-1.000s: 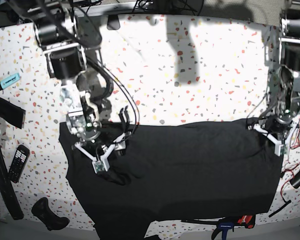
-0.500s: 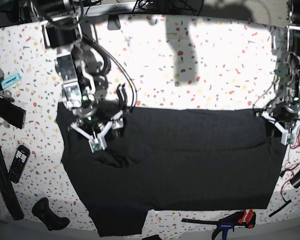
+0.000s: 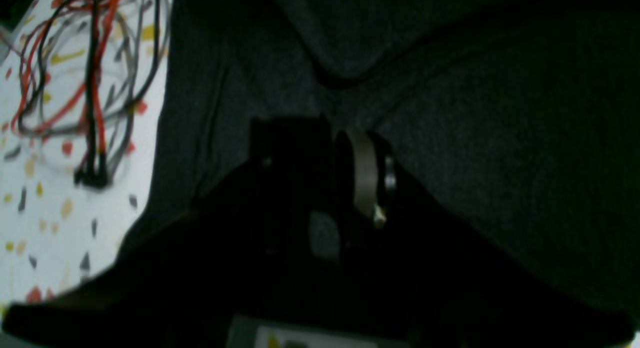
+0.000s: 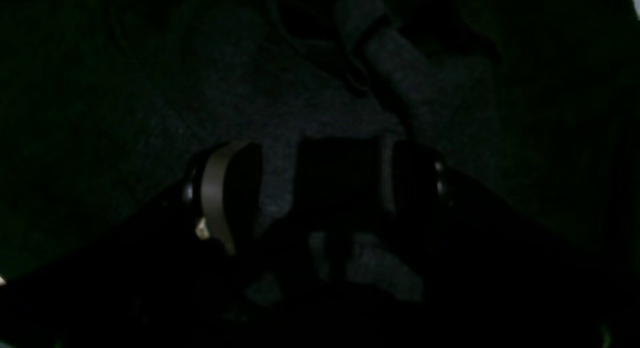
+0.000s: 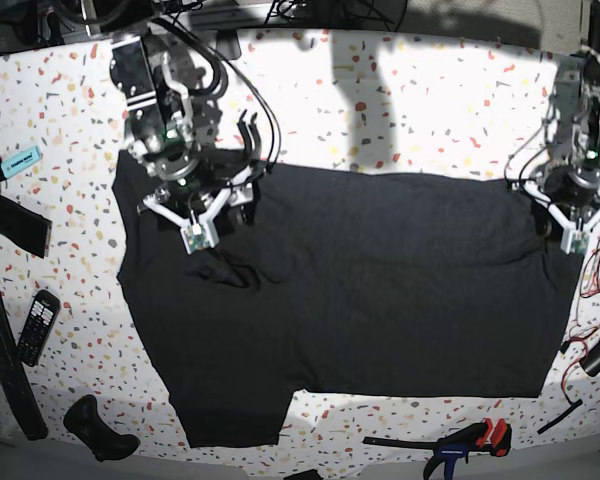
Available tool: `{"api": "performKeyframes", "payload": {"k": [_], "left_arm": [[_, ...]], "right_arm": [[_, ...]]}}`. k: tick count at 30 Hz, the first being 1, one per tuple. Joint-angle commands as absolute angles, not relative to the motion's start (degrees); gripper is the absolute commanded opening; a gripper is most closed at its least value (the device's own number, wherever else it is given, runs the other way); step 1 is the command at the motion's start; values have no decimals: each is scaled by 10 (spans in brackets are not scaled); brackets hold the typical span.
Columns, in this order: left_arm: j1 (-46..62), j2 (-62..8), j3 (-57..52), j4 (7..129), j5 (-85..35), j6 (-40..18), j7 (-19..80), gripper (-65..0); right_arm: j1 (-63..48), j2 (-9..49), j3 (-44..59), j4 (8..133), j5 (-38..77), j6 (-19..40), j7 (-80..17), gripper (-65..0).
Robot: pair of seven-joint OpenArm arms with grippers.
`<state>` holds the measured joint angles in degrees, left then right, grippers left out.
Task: Fold the T-shirt properly
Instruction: 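Drag the shirt back toward the robot with both grippers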
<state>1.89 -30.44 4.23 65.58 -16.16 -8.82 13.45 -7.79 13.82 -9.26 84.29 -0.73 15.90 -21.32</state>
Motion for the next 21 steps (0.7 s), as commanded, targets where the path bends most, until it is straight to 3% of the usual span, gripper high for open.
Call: {"api": "performKeyframes", "payload": {"k": [1,12,21], "left_arm": [[45,-307,47,651,-151,-92,219,-474],[187,-307,-42,747,-175,-90,227,-474],[305,-288,-64,858,-185,-90,227,-474]], "right_arm": [[-91,145,-91,850,-19,163,-247,-237],[-213,208,-90,933,-13,154,-256,-237],[-306,211,-29,1003,-13,150,-283,-237]]}}
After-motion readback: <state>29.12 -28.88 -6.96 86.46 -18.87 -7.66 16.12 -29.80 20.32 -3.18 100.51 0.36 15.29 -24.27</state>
